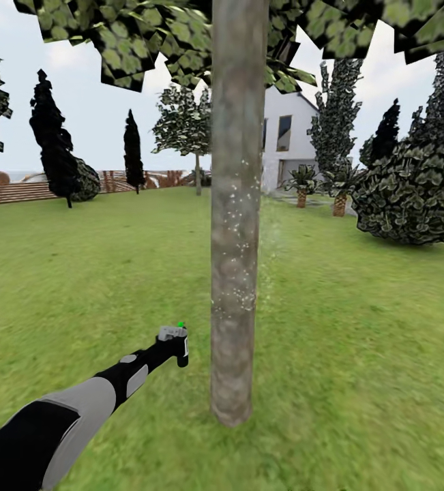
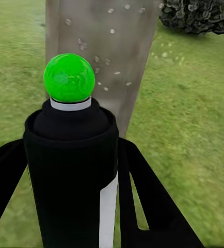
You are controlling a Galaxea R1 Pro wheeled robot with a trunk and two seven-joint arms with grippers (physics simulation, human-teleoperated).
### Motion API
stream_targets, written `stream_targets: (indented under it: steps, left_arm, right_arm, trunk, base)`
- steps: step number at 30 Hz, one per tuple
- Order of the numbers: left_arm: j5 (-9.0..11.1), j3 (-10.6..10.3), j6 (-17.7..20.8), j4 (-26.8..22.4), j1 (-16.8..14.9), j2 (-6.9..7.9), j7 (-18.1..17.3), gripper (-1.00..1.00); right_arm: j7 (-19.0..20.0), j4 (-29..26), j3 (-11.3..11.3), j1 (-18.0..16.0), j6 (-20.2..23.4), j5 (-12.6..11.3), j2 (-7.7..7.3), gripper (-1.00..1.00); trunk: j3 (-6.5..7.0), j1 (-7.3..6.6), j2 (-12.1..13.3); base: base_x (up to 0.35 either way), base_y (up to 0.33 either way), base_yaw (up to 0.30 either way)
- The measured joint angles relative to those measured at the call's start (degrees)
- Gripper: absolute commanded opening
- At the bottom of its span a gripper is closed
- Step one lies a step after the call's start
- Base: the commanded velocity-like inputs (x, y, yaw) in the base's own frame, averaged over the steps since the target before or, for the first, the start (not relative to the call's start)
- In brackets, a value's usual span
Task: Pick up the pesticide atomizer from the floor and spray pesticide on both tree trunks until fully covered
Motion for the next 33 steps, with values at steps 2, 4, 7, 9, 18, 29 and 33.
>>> stream_targets:
  steps: [2, 4, 7, 9, 18, 29, 33]
  left_arm:
    - [0.0, 0.0, 0.0, 0.0, 0.0, 0.0, 0.0, -1.0]
    - [0.0, 0.0, 0.0, 0.0, 0.0, 0.0, 0.0, -1.0]
    - [0.0, 0.0, 0.0, 0.0, 0.0, 0.0, 0.0, -1.0]
    - [0.0, 0.0, 0.0, 0.0, 0.0, 0.0, 0.0, -1.0]
    - [0.0, 0.0, 0.0, 0.0, 0.0, 0.0, 0.0, -1.0]
    - [0.0, 0.0, 0.0, 0.0, 0.0, 0.0, -0.1, -1.0]
    - [0.0, 0.0, 0.0, 0.0, 0.0, 0.0, -0.1, -1.0]
  right_arm:
    - [0.0, 0.0, 0.0, 0.0, 0.0, 0.0, 0.0, 1.0]
    - [0.0, 0.0, 0.0, 0.0, 0.0, 0.0, 0.0, 1.0]
    - [0.0, 0.0, 0.0, 0.0, 0.0, 0.0, 0.0, 1.0]
    - [0.0, 0.0, 0.0, 0.0, 0.0, 0.0, 0.0, 1.0]
    - [0.0, 0.0, 0.0, 0.0, 0.0, 0.0, 0.0, 1.0]
    - [0.0, 0.0, 0.0, 0.0, 0.0, 0.0, 0.0, 1.0]
    - [0.0, 0.0, 0.0, 0.0, 0.0, 0.0, 0.0, 1.0]
  trunk:
    - [0.0, 0.0, 0.0]
    - [0.0, 0.0, 0.0]
    - [0.0, 0.0, 0.0]
    - [0.0, 0.0, 0.0]
    - [0.0, 0.0, 0.0]
    - [0.0, 0.0, 0.0]
    - [0.0, 0.0, 0.0]
  base:
    - [0.087, 0.34, -0.3]
    - [0.088, 0.34, -0.3]
    - [0.088, 0.34, -0.3]
    - [0.058, 0.341, -0.3]
    - [0.004, 0.349, -0.184]
    - [0.0, 0.35, -0.234]
    - [0.0, 0.35, -0.273]
